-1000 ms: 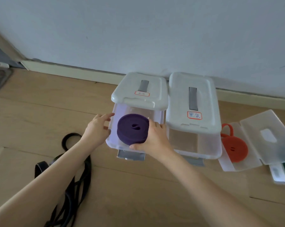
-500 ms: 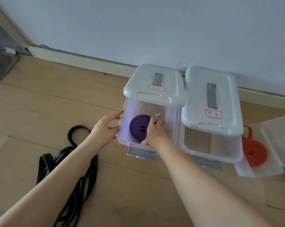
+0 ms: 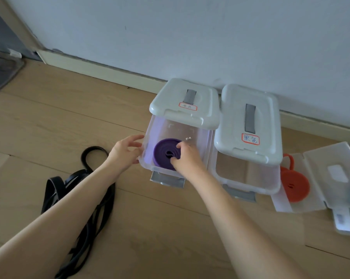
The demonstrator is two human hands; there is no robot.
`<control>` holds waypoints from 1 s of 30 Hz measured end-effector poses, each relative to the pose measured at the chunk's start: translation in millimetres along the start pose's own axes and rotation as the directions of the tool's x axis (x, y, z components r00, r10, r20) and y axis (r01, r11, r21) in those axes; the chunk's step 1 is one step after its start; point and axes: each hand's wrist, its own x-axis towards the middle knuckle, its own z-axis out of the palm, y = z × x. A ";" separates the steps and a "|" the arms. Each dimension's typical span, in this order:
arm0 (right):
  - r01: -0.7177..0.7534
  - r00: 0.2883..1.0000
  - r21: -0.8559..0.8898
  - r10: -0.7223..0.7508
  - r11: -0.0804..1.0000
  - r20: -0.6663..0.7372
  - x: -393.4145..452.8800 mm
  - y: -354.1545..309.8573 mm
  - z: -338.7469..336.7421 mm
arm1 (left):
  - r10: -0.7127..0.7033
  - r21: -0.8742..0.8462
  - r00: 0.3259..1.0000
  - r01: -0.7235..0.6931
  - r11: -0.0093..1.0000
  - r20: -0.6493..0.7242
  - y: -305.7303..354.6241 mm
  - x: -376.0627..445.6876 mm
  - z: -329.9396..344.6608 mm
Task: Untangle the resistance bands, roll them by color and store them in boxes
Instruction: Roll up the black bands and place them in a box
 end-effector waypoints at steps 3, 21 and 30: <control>0.168 0.966 0.176 -0.127 0.970 -0.224 -37.6 -15.1 5.5 | -0.107 0.006 0.993 0.108 0.994 -0.053 -8.8 -23.1 1.2; -0.366 0.892 0.719 0.004 0.591 0.451 -86.2 -38.1 213.6 | -0.384 0.265 0.907 0.419 0.868 -0.174 -150.7 -130.2 -87.8; -0.463 0.870 0.565 0.228 0.683 0.437 -141.3 52.9 71.6 | -0.382 0.070 0.859 0.382 0.921 0.340 -69.5 -180.5 23.5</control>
